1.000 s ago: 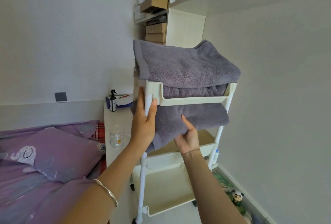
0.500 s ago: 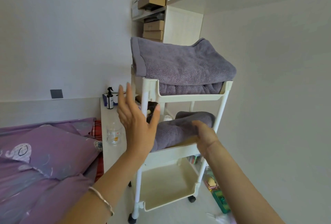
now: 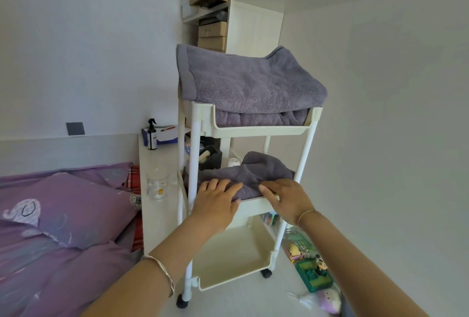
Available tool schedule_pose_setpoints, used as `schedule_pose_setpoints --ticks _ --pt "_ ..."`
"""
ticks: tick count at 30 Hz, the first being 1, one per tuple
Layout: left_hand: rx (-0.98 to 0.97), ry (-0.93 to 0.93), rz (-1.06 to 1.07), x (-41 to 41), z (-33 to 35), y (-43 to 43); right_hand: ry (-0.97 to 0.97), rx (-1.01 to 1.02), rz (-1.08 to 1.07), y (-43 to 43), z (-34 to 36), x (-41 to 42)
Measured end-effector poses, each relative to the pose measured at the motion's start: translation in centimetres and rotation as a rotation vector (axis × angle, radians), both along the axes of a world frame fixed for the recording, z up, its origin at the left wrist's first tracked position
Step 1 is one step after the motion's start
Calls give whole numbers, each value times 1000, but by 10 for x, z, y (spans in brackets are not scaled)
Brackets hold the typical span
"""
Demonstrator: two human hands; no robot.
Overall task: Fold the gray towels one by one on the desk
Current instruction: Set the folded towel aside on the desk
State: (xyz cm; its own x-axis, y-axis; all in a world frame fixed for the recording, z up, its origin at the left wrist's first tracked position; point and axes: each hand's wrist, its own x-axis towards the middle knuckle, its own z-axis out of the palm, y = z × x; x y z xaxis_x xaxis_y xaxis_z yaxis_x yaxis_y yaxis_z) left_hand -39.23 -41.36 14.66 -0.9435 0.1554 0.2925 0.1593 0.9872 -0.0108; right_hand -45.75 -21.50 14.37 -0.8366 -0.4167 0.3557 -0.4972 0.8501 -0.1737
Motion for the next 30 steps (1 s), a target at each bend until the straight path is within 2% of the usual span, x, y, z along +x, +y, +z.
schedule_pose_setpoints --ticks 3,6,9,12,14,16,18,20,23,26,28,30 --pt "-6 -151 34 -4 -1 -2 -14 62 -21 2 -5 3" --pt "-49 -220 27 -11 -5 -5 11 94 -63 1 -3 16" --pt "-21 -311 30 -13 -4 -8 38 171 -89 -2 -7 19" --pt "51 -367 -17 -6 2 -2 -29 191 -104 -3 5 16" --pt "194 -350 -21 -3 8 2 -150 152 -127 -8 27 5" --pt "302 -291 -10 -2 9 2 -201 31 -90 -18 44 -7" --pt "308 -186 -21 1 2 1 -194 -139 -8 -33 53 -17" --pt "259 -75 -39 3 -7 0 -329 -210 38 -49 52 -31" --pt "237 -3 -29 3 -13 0 -464 -124 -17 -57 37 -59" --pt "271 -10 -30 -3 -15 -1 -376 20 14 -54 21 -79" --pt "269 -33 -31 -5 -15 0 -360 209 -70 -64 18 -83" --pt "284 -73 -30 -5 -15 0 -280 275 -110 -75 15 -81"
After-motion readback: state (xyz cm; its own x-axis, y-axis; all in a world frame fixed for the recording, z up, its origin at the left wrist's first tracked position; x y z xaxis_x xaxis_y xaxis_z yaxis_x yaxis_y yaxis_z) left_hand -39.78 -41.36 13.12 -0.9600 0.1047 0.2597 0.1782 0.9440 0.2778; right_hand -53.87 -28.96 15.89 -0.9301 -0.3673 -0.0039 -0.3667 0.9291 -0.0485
